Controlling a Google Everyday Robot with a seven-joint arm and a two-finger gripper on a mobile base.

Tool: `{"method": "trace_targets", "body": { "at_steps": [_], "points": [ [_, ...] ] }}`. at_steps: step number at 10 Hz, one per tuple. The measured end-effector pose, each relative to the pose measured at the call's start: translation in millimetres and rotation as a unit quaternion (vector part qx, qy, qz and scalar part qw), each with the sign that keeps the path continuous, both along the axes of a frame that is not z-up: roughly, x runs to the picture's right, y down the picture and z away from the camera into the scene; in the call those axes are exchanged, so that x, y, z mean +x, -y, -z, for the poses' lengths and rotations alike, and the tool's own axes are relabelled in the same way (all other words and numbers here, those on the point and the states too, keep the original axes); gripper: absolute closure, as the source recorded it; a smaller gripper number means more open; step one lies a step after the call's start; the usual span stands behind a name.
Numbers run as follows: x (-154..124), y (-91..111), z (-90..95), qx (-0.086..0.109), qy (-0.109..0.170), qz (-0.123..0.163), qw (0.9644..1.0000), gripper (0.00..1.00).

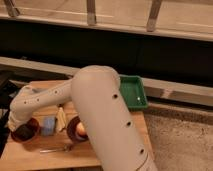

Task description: Wipe tray with eraser

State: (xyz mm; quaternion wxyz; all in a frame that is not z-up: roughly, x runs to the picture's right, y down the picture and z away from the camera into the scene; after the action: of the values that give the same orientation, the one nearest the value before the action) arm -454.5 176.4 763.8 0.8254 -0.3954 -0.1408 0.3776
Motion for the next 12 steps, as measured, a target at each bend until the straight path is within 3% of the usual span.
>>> {"method": "trace_targets", "body": {
  "at_steps": [3, 6, 9, 12],
  "points": [
    [12.0, 18.1, 15.4, 0.018, -0.004, 0.006, 0.9998, 1.0],
    [40.1, 63.3, 35.8, 0.04, -0.012, 0.014, 0.999, 1.0],
    [83.6, 117.4, 32.7, 0.063, -0.049, 0.04, 0.996, 1.0],
    [156.2, 171.4, 15.7, 0.064, -0.109, 0.068, 0.9897, 1.0]
  ]
}}
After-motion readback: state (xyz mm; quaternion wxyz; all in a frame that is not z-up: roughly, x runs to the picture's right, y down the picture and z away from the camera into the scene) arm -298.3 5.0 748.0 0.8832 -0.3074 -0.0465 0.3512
